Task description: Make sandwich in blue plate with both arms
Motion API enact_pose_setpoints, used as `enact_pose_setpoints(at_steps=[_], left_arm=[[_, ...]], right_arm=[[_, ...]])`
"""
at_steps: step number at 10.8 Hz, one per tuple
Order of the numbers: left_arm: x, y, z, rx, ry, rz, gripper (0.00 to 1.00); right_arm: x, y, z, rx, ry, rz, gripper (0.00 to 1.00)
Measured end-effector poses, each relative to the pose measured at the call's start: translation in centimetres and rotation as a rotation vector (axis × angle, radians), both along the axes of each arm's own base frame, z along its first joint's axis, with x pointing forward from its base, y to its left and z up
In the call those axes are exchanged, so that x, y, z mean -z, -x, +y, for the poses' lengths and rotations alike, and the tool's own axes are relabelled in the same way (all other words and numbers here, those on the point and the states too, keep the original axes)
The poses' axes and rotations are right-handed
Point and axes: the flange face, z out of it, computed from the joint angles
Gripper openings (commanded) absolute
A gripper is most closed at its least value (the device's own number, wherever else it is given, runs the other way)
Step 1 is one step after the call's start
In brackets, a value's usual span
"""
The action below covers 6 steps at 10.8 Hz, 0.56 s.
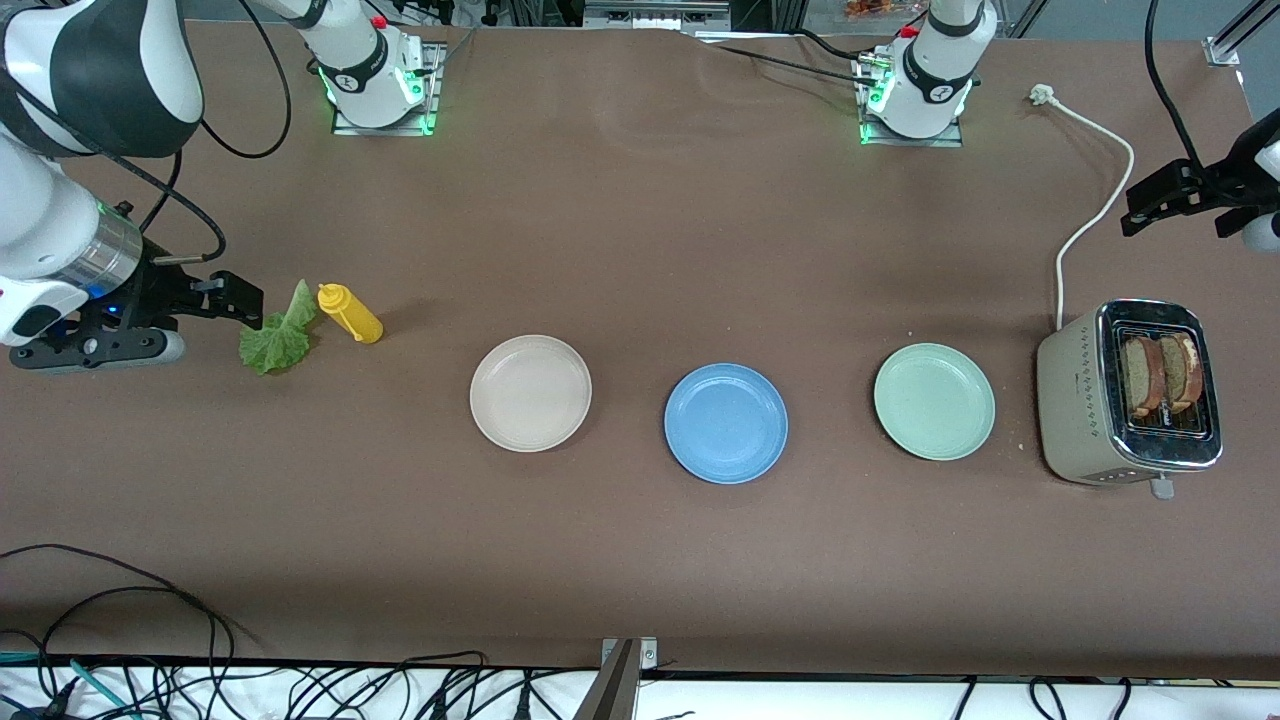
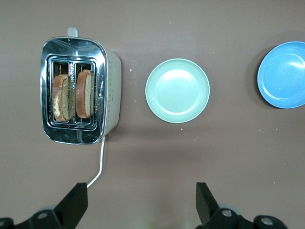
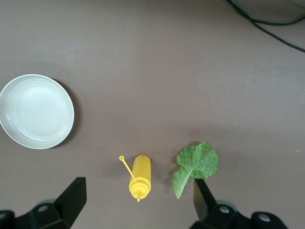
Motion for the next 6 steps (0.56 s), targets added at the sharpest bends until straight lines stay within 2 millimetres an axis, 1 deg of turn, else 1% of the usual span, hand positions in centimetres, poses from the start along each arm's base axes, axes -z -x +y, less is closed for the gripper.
enact_pose_setpoints(at_steps=[6], left_arm=[[-0.09, -0.03, -0.09, 0.002, 0.0, -0.005, 1.0]], right_arm=[[0.02, 0.14, -0.06, 0.007, 0.0, 0.01, 1.0]])
